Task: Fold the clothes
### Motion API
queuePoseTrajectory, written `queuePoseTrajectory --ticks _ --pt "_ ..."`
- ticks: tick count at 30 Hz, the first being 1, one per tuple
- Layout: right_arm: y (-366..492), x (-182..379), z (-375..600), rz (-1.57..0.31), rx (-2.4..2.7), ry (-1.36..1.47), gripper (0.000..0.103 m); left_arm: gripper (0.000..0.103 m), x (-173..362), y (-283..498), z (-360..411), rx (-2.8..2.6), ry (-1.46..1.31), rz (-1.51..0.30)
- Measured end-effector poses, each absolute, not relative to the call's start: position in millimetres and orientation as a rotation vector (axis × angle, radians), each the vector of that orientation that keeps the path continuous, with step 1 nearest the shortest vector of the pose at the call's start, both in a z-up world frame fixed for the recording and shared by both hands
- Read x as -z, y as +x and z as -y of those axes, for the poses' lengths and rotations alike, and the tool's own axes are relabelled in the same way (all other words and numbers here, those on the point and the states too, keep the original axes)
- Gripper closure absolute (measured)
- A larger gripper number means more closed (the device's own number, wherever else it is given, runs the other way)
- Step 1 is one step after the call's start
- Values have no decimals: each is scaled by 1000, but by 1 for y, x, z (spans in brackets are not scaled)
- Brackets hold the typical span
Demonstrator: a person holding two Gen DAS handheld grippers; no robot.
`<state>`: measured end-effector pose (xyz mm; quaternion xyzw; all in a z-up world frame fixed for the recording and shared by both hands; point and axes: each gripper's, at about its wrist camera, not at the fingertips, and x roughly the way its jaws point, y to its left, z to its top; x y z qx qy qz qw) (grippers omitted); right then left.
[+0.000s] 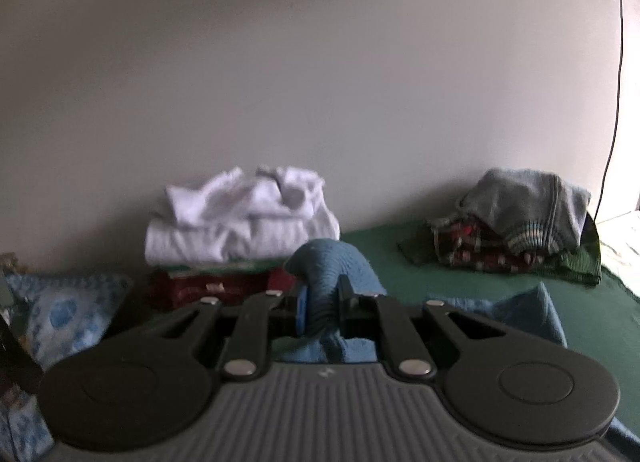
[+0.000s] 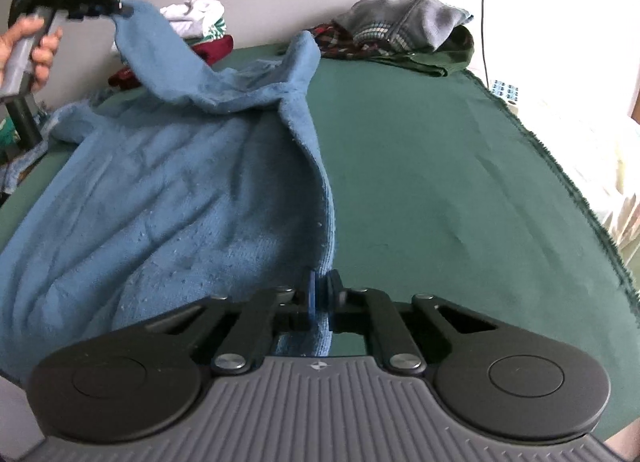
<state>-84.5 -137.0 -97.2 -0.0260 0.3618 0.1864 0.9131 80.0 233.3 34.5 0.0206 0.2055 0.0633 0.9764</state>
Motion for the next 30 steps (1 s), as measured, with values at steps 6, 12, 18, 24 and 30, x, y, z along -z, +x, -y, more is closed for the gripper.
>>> queuePoseTrajectory --ticks 6,12,18,24,30 --pt "-93 66 126 -696 -504 -29 97 93 -82 63 -260 -169 11 -307" --pt "-95 77 92 -763 -695 -77 94 93 -70 60 -278 -242 20 -363" --pt "-114 69 107 -755 -757 -146 82 93 -26 58 -299 -319 -14 -502" --pt "-136 72 121 -801 -789 -271 73 92 -10 45 -304 -339 -22 -531" --pt "-139 71 117 -790 -804 -216 74 92 -14 37 -302 -334 -15 -522"
